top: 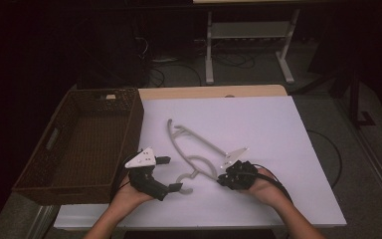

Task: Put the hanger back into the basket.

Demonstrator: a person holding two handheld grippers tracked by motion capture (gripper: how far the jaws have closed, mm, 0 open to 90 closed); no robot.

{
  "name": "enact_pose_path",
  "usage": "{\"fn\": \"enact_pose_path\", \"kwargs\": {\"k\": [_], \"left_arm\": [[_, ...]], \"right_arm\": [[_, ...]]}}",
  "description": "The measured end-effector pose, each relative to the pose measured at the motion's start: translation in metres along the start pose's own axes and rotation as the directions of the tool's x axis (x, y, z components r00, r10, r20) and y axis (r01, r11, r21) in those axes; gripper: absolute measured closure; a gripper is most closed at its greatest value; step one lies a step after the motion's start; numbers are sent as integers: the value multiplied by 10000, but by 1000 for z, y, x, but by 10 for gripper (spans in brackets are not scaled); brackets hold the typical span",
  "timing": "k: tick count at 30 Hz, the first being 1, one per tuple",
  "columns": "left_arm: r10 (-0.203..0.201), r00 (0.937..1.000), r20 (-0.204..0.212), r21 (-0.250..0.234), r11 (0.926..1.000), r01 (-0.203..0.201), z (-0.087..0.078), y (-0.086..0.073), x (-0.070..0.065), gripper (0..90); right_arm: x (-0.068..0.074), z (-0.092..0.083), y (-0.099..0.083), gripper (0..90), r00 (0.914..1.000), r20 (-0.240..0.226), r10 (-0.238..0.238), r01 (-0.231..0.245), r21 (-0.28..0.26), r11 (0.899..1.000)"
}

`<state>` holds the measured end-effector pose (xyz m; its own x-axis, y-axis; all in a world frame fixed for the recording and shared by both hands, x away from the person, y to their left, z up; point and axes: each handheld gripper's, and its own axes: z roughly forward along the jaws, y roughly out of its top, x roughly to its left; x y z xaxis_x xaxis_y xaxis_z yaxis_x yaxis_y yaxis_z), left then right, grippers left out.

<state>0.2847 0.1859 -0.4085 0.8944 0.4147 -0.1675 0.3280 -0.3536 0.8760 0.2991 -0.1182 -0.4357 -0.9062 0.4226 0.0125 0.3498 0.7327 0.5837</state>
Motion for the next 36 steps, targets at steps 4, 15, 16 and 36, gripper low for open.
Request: {"fn": "enact_pose_path", "kwargs": {"k": [4,15,16,36], "left_arm": [[-3,10000,-7,20,10000,3,0,0,0,0],[-28,10000,-31,-15,10000,28,0,0,0,0],[-34,10000,-32,-33,10000,34,0,0,0,0],[-62,10000,-22,-33,10000,62,0,0,1,0]], "right_arm": [[13,-1,-1,807,9994,-291,-182,181,-21,9998],[10,-26,-8,710,9959,-112,893,-900,-989,9910],[7,-30,-11,734,9939,-66,1097,-1097,-1091,9880],[-16,-26,-29,894,9833,824,1622,-1633,67,9866]]}}
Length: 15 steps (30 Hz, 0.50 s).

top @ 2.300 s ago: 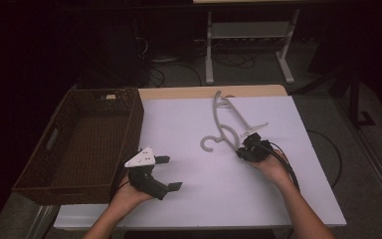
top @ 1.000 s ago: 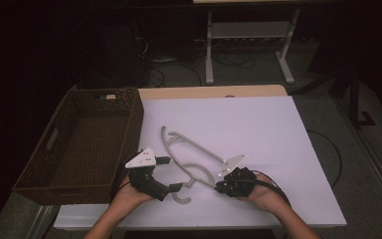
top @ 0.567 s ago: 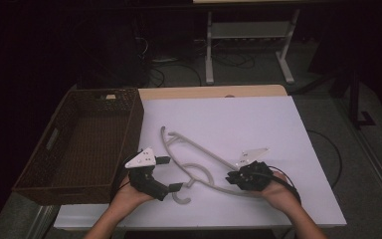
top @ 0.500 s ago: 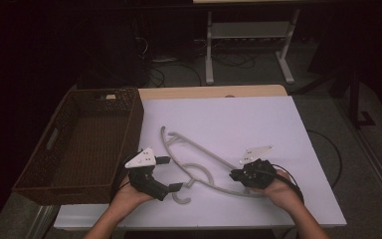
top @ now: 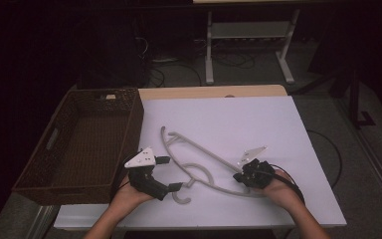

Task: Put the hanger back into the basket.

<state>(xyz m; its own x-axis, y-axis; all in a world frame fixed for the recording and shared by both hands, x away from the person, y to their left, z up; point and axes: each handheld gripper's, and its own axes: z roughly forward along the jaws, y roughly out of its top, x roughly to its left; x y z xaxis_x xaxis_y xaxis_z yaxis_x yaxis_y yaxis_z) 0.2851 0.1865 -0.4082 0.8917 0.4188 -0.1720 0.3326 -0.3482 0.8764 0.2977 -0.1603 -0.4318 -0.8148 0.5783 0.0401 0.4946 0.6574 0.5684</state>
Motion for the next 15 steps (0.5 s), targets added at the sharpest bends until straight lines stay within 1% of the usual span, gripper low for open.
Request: {"fn": "enact_pose_path", "kwargs": {"k": [3,7,10,14,15], "left_arm": [[5,10000,5,3,10000,-5,0,0,0,0],[30,10000,22,-15,10000,-30,2,0,0,0],[45,10000,38,29,10000,-45,2,0,-1,0],[39,10000,40,16,10000,-39,2,0,-1,0],[41,10000,40,21,10000,-41,2,0,-1,0]], "right_arm": [[-4,-1,-1,894,9995,303,132,-132,-4,9999],[-15,-1,-1,895,9977,535,415,-411,-90,9991],[-25,1,1,895,9957,777,507,-511,27,9987],[-39,5,8,895,9896,1275,660,-691,199,9974],[-44,5,9,895,9876,1438,632,-666,194,9976]]}}
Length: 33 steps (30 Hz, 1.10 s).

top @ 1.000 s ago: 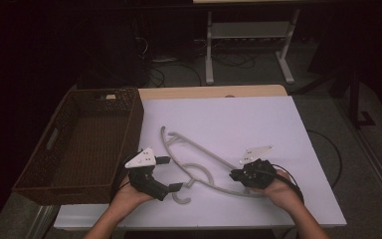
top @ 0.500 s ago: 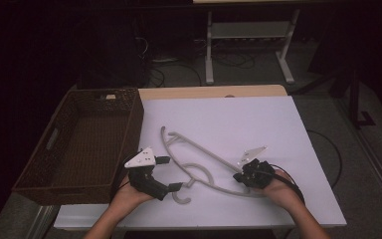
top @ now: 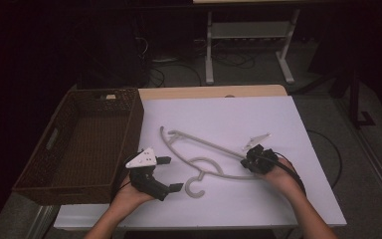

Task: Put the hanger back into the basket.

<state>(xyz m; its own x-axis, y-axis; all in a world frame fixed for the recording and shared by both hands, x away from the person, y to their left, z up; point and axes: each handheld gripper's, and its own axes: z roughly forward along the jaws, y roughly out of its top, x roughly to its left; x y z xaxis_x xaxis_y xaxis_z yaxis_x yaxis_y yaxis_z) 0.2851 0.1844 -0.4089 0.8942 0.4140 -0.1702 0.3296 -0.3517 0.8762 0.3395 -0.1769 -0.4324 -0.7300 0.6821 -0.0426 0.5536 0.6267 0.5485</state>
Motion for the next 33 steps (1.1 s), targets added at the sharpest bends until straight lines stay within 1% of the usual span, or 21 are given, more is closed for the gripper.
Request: {"fn": "enact_pose_path", "kwargs": {"k": [2,3,4,6,7,9,11,13,14,16,18,19,20,22,23,24,25,26,29,31,33], "left_arm": [[-6,10000,2,-6,10000,6,0,0,0,0],[-8,10000,-2,-1,10000,8,0,0,0,0],[-7,10000,11,-12,10000,7,0,0,0,0],[0,10000,-1,7,10000,0,0,0,0,0],[-5,10000,5,4,10000,5,0,0,0,0],[-4,10000,4,-2,10000,4,0,0,0,0],[-22,10000,17,1,10000,22,0,0,0,0],[-26,10000,15,-4,10000,26,0,0,0,0],[-21,10000,21,-4,10000,21,0,0,0,0],[-14,10000,20,-35,10000,14,0,0,1,0],[-33,10000,1,-33,10000,33,0,-1,1,0],[-25,10000,-9,-10,10000,25,0,-1,1,0],[-61,10000,-14,-37,10000,61,0,-1,1,0],[-51,10000,-23,-22,10000,51,1,-1,1,0],[-46,10000,-28,-20,10000,46,1,-1,1,0],[-46,10000,-28,-20,10000,46,1,-1,1,0],[-38,10000,-38,-49,10000,38,0,0,1,0],[-37,10000,-43,-51,10000,37,0,0,1,0],[-9,10000,-46,-3,10000,9,-1,-1,1,0],[2,10000,-50,-18,10000,-3,-1,-1,2,0],[-75,10000,-58,-67,9999,75,-2,-1,2,0]], "right_arm": [[-8,1,4,895,9996,218,202,-201,-36,9998],[-12,2,5,895,9994,269,200,-197,-121,9997],[-16,3,7,895,9988,350,347,-342,-127,9993],[-24,5,10,895,9977,489,460,-455,-108,9989],[-27,6,12,895,9965,543,643,-639,-91,9979],[-35,10,16,895,9951,629,760,-752,-145,9971],[-41,14,20,895,9930,875,792,-789,-62,9969],[-47,18,22,895,9914,936,914,-902,-169,9958],[-49,19,23,895,9918,916,891,-887,-86,9960],[-48,18,24,894,9913,965,897,-881,-205,9959],[-44,14,26,894,9921,900,877,-834,-512,9952],[-41,12,29,894,9931,754,901,-848,-702,9939],[-37,11,32,895,9952,520,824,-774,-912,9928],[-25,12,41,895,9988,174,462,-438,-1219,9916],[-19,13,46,894,9999,-13,172,-172,-1314,9912],[-19,13,46,894,9999,-13,172,-172,-1314,9912],[-11,15,51,894,9997,-233,85,-118,-1457,9893],[3,20,61,895,9969,-770,-156,25,-1669,9860],[20,31,75,895,9909,-1264,-466,238,-1764,9840],[28,40,82,895,9877,-1441,-610,372,-1626,9860],[35,49,87,895,9867,-1449,-733,516,-1480,9876]]}}
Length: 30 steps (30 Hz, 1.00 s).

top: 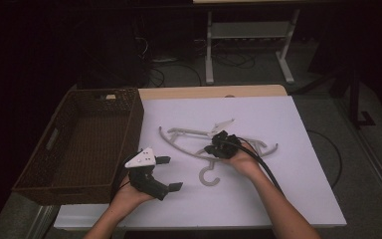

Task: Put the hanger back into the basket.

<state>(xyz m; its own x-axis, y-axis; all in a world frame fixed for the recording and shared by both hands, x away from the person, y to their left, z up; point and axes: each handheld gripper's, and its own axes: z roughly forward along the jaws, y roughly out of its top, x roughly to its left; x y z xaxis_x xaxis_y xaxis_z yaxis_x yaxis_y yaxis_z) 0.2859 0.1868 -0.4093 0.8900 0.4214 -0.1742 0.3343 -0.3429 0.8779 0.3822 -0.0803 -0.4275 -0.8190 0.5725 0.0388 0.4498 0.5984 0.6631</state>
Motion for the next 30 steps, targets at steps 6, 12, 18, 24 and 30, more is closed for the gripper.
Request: {"fn": "enact_pose_path", "kwargs": {"k": [6,12,18,24,30], "left_arm": [[13,10000,-34,-35,10000,-14,-1,0,1,0],[15,10000,-19,-8,10000,-15,0,0,0,0],[45,10000,-22,-11,10000,-45,-1,0,1,0],[58,10000,-14,-20,10000,-58,-1,0,0,0],[46,10000,-4,-23,10000,-46,-1,1,0,0]], "right_arm": [[6,15,4,895,9991,-36,-427,428,288,9987],[6,12,1,896,9988,-267,-410,420,351,9985],[16,6,-6,896,9950,-849,-523,559,402,9976],[31,-6,-20,895,9859,-1381,-946,1022,483,9936],[46,-15,-32,896,9736,-1813,-1384,1498,506,9874]]}}
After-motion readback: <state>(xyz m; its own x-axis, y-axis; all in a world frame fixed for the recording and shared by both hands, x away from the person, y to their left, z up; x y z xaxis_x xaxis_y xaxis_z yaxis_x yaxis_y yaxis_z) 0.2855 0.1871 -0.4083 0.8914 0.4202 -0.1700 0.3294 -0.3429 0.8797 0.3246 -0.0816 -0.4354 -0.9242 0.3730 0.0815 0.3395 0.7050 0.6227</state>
